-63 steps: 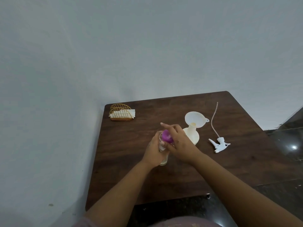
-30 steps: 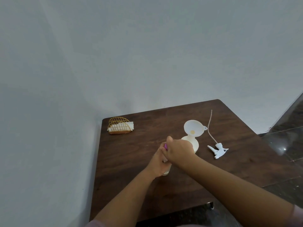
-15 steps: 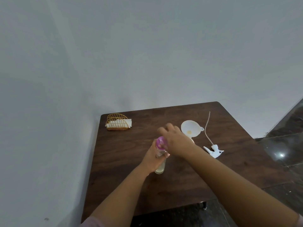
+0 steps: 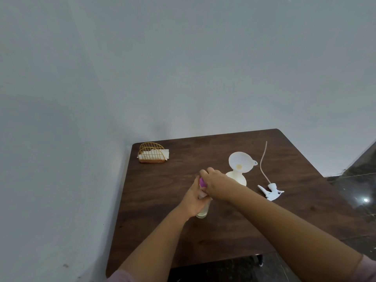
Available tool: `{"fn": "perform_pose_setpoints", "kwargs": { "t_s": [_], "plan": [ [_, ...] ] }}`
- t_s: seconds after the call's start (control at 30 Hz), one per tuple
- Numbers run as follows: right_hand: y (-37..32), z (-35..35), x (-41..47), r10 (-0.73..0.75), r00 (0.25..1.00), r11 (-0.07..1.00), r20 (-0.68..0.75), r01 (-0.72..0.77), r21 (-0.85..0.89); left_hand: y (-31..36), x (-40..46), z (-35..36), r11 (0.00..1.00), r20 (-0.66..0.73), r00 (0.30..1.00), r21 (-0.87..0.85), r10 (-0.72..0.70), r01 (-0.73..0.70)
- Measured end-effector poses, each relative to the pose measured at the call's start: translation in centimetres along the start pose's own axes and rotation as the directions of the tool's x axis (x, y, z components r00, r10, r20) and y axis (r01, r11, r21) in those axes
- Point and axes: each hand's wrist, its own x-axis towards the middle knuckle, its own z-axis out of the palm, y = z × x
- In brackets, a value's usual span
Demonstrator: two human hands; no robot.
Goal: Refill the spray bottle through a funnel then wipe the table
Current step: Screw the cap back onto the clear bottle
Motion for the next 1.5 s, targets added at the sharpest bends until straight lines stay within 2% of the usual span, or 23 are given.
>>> {"fn": "perform_pose_setpoints", "kwargs": {
  "t_s": [0.13, 0.23, 0.33, 0.47, 0.63, 0.83, 0.9, 1.1, 1.17, 1.23, 1.27, 1.3, 1.37, 1.4, 1.43, 1.5],
  "plan": [
    [0.3, -0.8, 0.1, -0.118, 0.992, 0.984, 0.051, 0.123, -0.132, -0.4, 0.2, 0.0, 0.999, -0.011, 0.999, 0.032, -0.039, 0.039],
    [0.5, -1.8, 0.1, -0.199, 0.979, 0.978, 0.049, 0.202, -0.058, -0.9, 0.3, -0.1, 0.997, 0.015, 0.997, 0.002, -0.071, 0.071],
    [0.6, -3.5, 0.1, -0.206, 0.975, 0.978, 0.079, 0.203, 0.046, -1.2, 0.3, -0.1, 0.997, 0.021, 0.997, -0.006, -0.077, 0.077],
    [-0.1, -3.9, 0.5, -0.189, 0.973, 0.982, 0.130, 0.191, -0.003, -1.3, 0.2, -0.4, 0.996, 0.023, 0.996, -0.033, -0.081, 0.082],
    [-1.2, -3.4, 0.7, -0.111, 0.981, 0.988, 0.161, 0.127, -0.087, -1.2, -0.1, -0.6, 0.995, 0.042, 0.995, -0.042, -0.089, 0.091],
    [-2.2, -3.2, 1.7, -0.007, 0.980, 0.994, 0.200, 0.029, -0.105, -1.8, -0.1, -0.5, 0.993, 0.035, 0.995, -0.075, -0.090, 0.092],
    [-2.2, -3.2, 1.8, 0.039, 0.986, 0.993, 0.164, -0.020, -0.118, -1.8, -0.2, -0.5, 0.993, 0.030, 0.996, -0.082, -0.086, 0.089],
    [-2.5, -1.6, 1.1, 0.203, 0.979, 0.979, 0.003, -0.203, 0.024, -1.9, -0.2, -0.3, 0.994, 0.036, 0.996, -0.069, -0.085, 0.088],
    [-2.8, -1.8, 0.2, 0.232, 0.973, 0.971, -0.009, -0.231, 0.069, -2.0, -0.3, -0.3, 0.995, 0.037, 0.996, -0.057, -0.076, 0.078],
    [-2.7, -3.0, -0.4, 0.212, 0.960, 0.974, 0.183, -0.223, 0.043, -2.0, -0.4, -0.6, 0.994, 0.032, 0.997, -0.081, -0.070, 0.072],
    [-2.5, -3.6, -0.6, 0.202, 0.932, 0.975, 0.302, -0.220, 0.027, -2.0, -0.3, -0.7, 0.993, 0.041, 0.997, -0.094, -0.065, 0.069],
    [-2.5, -4.0, -1.0, 0.217, 0.907, 0.973, 0.362, -0.229, -0.008, -2.0, -0.2, -0.8, 0.994, 0.055, 0.997, -0.088, -0.059, 0.064],
    [-2.1, -4.8, -1.3, 0.307, 0.911, 0.951, 0.276, -0.303, -0.060, -2.1, 0.1, -0.7, 0.996, 0.074, 0.995, -0.068, -0.060, 0.065],
    [-1.8, -4.6, -1.0, 0.323, 0.935, 0.946, 0.148, -0.318, -0.058, -2.0, 0.1, -0.7, 0.996, 0.071, 0.996, -0.072, -0.056, 0.061],
    [-1.7, -4.5, -0.9, 0.305, 0.951, 0.952, 0.041, -0.303, -0.047, -2.0, 0.2, -0.6, 0.996, 0.060, 0.997, -0.073, -0.051, 0.055],
    [-1.7, -3.9, -0.2, 0.156, 0.987, 0.981, 0.041, -0.150, -0.122, -2.3, 0.5, -0.5, 0.997, 0.049, 0.998, -0.061, -0.034, 0.037]
  ]
}}
